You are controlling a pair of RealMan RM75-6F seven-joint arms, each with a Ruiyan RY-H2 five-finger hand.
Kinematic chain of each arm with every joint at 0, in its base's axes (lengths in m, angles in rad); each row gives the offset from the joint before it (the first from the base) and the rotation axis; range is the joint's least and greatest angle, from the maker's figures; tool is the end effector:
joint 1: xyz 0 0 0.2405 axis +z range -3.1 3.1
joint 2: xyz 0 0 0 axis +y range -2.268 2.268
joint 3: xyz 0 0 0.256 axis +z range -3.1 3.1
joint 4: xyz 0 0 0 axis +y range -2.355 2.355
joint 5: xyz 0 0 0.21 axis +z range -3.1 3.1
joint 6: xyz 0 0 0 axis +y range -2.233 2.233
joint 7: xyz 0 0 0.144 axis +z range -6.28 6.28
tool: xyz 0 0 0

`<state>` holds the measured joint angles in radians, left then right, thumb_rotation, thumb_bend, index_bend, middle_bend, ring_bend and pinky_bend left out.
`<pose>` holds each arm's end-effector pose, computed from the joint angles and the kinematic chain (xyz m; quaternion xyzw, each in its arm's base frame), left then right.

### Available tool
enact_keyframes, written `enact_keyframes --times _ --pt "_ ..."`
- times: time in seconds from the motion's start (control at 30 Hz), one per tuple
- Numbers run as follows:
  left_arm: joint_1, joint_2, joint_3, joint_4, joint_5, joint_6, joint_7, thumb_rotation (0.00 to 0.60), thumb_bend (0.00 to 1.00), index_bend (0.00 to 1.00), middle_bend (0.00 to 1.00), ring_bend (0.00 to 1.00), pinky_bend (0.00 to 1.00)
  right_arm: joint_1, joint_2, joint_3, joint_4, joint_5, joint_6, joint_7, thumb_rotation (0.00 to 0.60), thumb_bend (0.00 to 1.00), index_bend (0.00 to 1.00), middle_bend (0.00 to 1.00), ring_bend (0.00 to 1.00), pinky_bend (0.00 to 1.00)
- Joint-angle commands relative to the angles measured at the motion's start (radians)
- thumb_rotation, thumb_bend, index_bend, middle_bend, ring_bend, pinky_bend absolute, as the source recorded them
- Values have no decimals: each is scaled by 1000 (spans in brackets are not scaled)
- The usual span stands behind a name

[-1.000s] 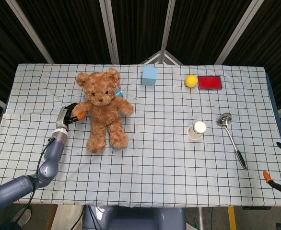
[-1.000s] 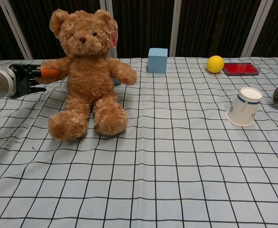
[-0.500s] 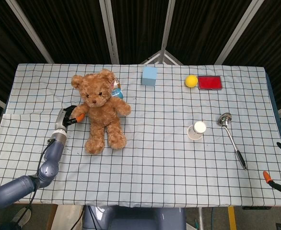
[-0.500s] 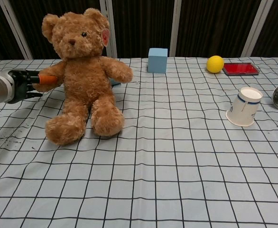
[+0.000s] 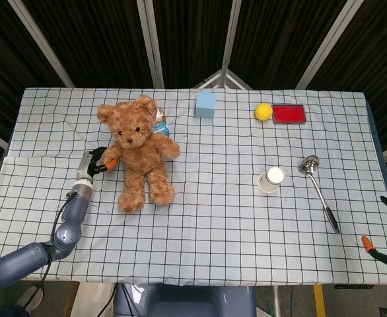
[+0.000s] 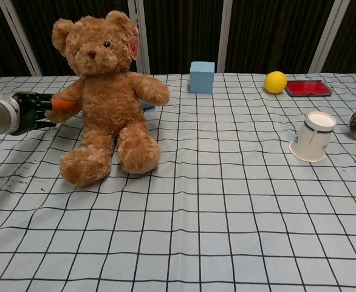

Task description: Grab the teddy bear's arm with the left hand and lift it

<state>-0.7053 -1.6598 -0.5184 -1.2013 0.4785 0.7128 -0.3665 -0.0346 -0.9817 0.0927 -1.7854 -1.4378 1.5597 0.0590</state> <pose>-0.2161 0.4074 -0.0092 -0.2228 -0.7917 -0.4799 0.3055 -0.3056 -0.1511 0.2045 0.5136 -0.4230 0.4075 0.6255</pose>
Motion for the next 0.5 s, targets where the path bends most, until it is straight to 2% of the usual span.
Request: enact_keyframes --times 0.03,0.27,0.5 --pt "-2 3 -3 -20 19 13 10 600 520 476 445 23 0 2 -1 0 0 0 -3 -1 600 250 123 22 65 0" --pt "-2 -9 18 3 -17 7 43 600 518 469 437 22 0 2 -1 -2 -3 -4 -2 -6 600 250 123 22 65 0" --pt "-11 -5 -5 -27 -3 18 46 600 518 468 438 21 0 2 0 -1 -1 0 -3 -2 600 250 124 22 65 0"
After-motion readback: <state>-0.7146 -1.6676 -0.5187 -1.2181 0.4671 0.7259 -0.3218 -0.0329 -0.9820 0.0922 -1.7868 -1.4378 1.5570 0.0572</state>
